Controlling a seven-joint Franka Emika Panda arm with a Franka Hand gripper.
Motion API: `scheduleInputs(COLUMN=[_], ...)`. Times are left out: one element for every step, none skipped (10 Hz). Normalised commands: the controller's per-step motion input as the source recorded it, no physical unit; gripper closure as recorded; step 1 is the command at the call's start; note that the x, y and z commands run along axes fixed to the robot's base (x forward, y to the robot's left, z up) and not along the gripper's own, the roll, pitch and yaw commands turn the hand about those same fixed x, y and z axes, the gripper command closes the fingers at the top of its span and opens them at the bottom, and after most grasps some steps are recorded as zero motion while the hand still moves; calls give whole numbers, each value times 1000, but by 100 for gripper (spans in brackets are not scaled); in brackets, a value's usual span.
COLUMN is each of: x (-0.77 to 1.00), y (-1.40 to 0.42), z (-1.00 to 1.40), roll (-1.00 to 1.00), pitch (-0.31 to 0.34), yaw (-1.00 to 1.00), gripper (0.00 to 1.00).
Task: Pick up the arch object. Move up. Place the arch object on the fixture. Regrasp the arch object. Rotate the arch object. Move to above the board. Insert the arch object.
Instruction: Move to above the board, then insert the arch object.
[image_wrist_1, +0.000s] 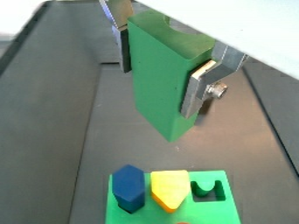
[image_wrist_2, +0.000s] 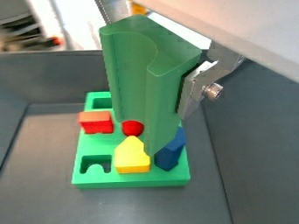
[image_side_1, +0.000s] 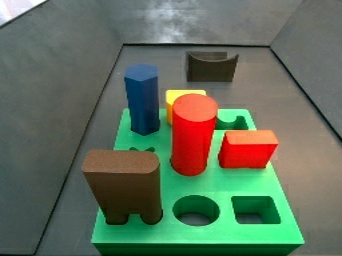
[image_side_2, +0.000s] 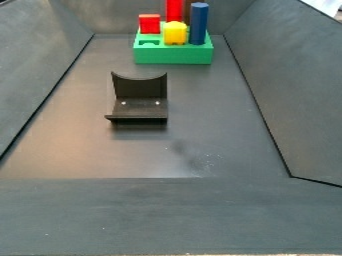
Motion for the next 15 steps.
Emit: scheduleInputs(x=[62,64,61,58,55,56,60,61,65,69,1000,1000,1000,1000,1000], y=[-94,-72,-49,-40,-34,-33,-31,-29,-29,-29,-109,-123,-109,-80,-23], z=[47,44,33,29,31,28,23,24,30,26,-249,-91,-129,-180,-209], roll=[15,16,20,23,28,32,40,49,49,45,0,0,0,0,13], pitch=[85,91,107,119,139,151,183,213,196,172,40,84,67,74,101], yaw=[1000,1000,1000,1000,1000,1000,1000,987,630,397,0,0,0,0,0], gripper=[100,100,100,100,100,100,100,100,100,100,100,100,100,100,100])
